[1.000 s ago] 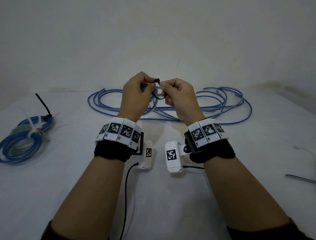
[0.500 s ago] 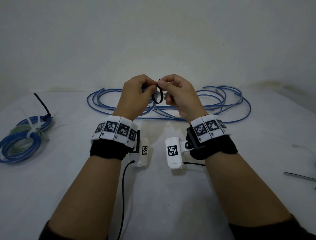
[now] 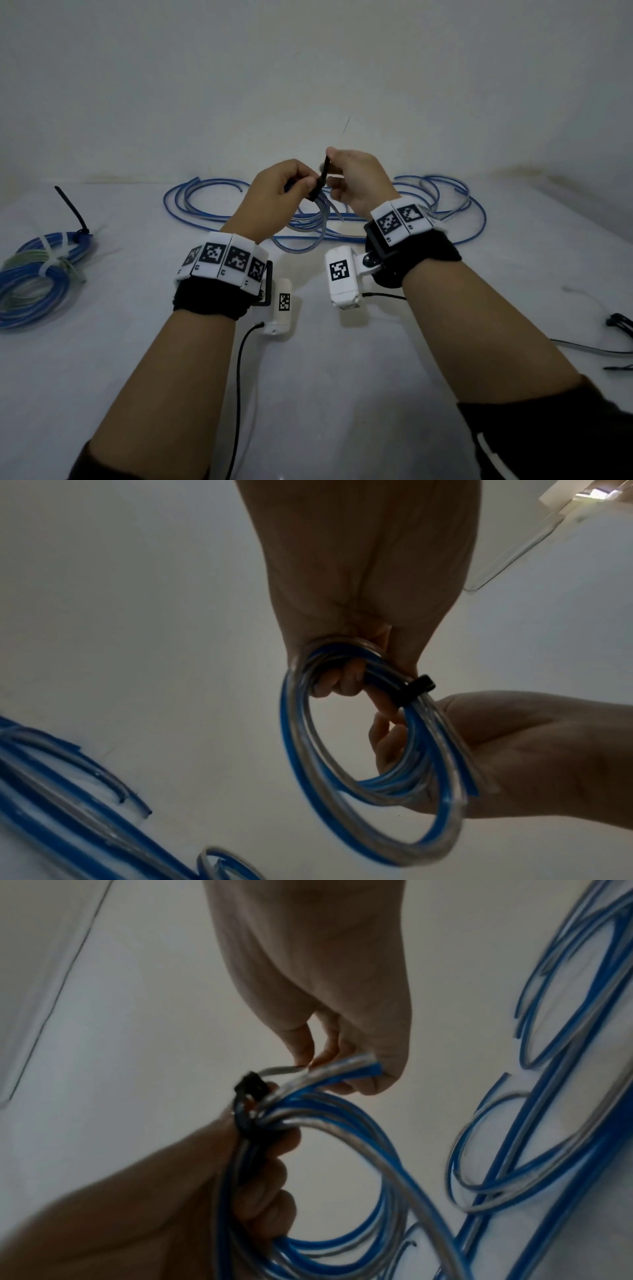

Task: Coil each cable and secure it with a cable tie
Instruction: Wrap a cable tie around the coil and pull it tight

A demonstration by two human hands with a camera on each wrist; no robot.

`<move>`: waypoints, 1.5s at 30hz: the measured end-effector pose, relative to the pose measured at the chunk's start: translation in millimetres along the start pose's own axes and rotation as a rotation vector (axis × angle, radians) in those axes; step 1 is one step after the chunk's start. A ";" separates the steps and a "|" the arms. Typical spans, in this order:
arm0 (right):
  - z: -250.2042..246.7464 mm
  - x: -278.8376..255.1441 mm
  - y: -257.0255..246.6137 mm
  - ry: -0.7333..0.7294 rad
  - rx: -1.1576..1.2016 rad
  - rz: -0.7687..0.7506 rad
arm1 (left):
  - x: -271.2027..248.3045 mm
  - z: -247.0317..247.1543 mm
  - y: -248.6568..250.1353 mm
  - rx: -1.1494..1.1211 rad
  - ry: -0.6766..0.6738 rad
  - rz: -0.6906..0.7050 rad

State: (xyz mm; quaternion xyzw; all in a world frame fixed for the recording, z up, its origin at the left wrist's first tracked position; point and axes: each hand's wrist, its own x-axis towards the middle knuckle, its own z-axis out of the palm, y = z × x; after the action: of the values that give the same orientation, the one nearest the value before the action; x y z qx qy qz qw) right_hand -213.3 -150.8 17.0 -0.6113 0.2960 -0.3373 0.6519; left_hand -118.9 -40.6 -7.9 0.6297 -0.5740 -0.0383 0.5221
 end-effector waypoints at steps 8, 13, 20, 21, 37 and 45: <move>4.0 0.4 2.7 -0.096 -0.026 -0.012 | 1.4 -4.5 -5.0 0.132 0.012 0.031; 5.0 9.7 3.9 -0.006 -0.135 -0.001 | 1.7 3.7 -6.8 0.198 -0.003 0.091; 11.5 16.2 -7.6 0.027 -0.341 -0.019 | 1.9 3.0 -6.1 0.201 0.006 0.093; 11.9 16.8 -9.5 0.023 -0.376 -0.026 | 1.6 2.7 -5.1 0.193 0.011 0.098; 24.0 -18.7 -21.7 0.083 -0.349 -0.322 | 12.9 -15.2 13.0 0.206 0.317 -0.013; 72.0 -53.4 -15.9 -0.115 -0.049 -0.198 | -12.1 -52.2 24.3 0.170 0.354 -0.146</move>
State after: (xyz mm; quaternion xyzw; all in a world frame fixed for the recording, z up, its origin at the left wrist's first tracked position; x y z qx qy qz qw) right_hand -189.0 -65.4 37.0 -0.6715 0.2043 -0.3574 0.6161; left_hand -105.7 5.6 26.0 0.7084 -0.4273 0.0837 0.5555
